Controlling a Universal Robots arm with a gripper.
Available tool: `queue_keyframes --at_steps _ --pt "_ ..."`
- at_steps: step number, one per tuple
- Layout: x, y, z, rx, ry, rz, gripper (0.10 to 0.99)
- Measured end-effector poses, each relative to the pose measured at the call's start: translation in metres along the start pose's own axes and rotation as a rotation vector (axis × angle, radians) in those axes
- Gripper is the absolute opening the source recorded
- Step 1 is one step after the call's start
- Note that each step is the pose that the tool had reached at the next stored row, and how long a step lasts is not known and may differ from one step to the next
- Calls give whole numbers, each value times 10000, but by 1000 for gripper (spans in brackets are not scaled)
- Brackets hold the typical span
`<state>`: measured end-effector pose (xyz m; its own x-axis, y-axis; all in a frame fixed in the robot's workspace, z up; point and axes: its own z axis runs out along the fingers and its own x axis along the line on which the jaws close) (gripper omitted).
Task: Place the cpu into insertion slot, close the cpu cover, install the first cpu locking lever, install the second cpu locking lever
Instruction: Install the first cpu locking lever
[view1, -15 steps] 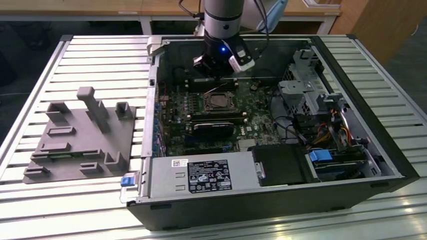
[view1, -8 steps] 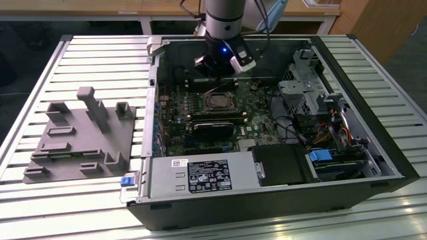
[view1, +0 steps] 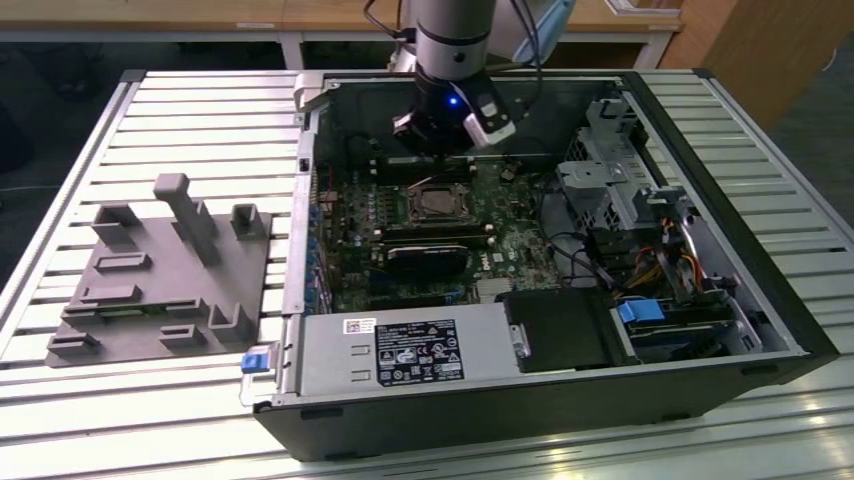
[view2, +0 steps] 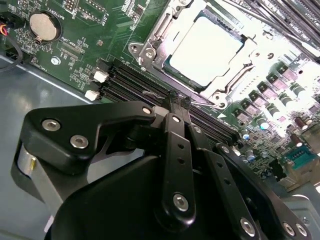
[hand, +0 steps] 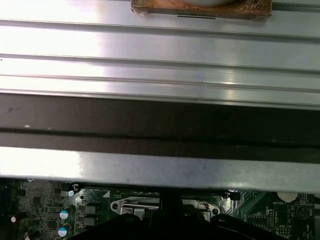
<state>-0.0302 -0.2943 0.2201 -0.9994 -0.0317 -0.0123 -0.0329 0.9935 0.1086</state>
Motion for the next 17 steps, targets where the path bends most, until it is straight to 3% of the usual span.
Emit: queue_keyframes --at_steps 17 --pt "-92 20 95 0 0 1 106"
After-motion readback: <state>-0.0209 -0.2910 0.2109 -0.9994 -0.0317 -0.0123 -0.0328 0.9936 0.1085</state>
